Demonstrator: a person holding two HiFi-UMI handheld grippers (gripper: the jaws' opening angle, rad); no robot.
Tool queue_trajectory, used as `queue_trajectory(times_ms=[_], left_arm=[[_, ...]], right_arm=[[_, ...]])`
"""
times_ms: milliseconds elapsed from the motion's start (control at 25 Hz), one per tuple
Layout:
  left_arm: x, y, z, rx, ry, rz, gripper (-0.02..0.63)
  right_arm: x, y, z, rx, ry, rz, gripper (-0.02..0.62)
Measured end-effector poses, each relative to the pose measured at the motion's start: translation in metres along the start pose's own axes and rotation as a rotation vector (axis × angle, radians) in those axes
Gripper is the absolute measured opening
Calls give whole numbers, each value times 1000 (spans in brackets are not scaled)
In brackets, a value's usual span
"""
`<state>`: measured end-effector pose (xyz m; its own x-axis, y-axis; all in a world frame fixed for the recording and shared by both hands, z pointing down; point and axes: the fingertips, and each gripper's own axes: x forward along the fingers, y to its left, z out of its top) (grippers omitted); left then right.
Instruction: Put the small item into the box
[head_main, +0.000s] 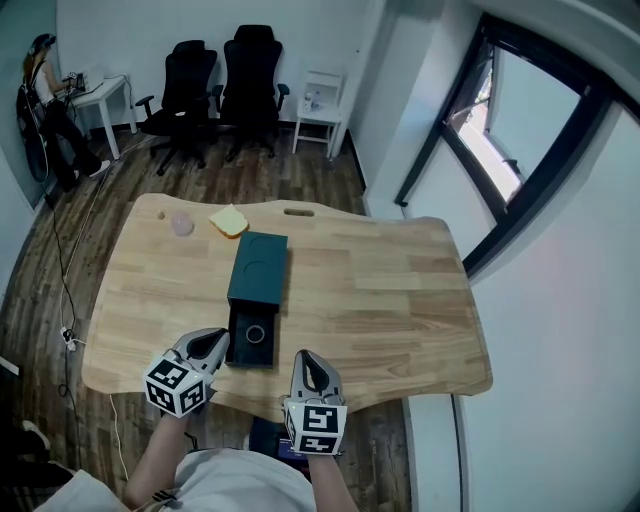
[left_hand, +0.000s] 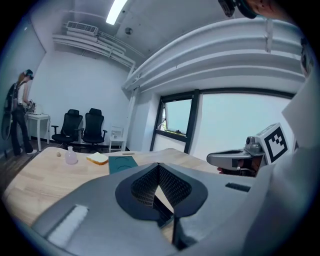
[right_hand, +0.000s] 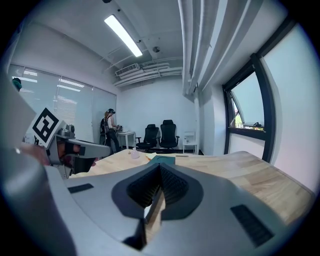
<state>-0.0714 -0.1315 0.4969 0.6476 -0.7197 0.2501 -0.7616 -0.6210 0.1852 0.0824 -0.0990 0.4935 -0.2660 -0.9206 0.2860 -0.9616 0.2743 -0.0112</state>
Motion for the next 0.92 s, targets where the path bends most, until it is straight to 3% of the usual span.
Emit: queue_trajectory(times_ms=[640, 920], left_arm=[[2, 11, -11, -43, 22, 19, 2], [4, 15, -15, 47, 70, 37, 2]], right_arm=[[8, 3, -3, -8, 16, 37, 3], [13, 2, -5, 4, 21, 34, 4]])
